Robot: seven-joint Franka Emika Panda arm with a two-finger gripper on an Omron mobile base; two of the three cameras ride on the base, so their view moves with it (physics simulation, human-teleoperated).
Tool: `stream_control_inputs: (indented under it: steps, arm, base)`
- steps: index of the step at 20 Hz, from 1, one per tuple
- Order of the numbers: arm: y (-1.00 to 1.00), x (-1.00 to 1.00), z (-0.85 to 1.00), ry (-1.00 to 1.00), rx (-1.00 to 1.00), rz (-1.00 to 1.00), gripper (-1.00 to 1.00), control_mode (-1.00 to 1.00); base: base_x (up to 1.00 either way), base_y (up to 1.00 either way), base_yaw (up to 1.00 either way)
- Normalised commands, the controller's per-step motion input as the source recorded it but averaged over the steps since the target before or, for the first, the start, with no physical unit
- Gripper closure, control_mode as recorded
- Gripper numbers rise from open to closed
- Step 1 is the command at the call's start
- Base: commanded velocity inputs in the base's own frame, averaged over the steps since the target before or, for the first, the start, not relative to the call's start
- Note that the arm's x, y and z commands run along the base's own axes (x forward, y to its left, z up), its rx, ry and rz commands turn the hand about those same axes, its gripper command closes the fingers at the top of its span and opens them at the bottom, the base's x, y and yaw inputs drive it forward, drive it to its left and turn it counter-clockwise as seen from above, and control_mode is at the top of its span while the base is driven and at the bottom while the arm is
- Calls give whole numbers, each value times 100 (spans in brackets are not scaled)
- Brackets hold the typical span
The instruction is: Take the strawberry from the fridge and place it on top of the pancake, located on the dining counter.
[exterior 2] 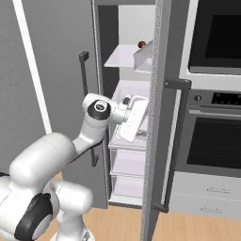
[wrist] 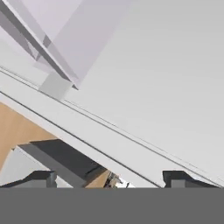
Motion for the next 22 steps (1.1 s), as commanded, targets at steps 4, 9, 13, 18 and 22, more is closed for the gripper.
stream_control_inputs:
  steps: [4, 9, 13, 18, 22]
  arm:
    - [-72, -2, 0, 0, 3, 18, -100, -100]
    - [-80, -2, 0, -5, 11, 19, -100, -100]
    - [-52, -3, 0, -5, 12, 12, -100, -100]
    - [-31, -16, 7, -4, 13, 8, -100, -100]
    - [35, -44, 13, -5, 6, 0, -100, -100]
  base:
    - [0, 0, 0]
    - [0, 0, 0]
    - [0, 0, 0]
    - [0, 0, 0]
    - [0, 0, 0]
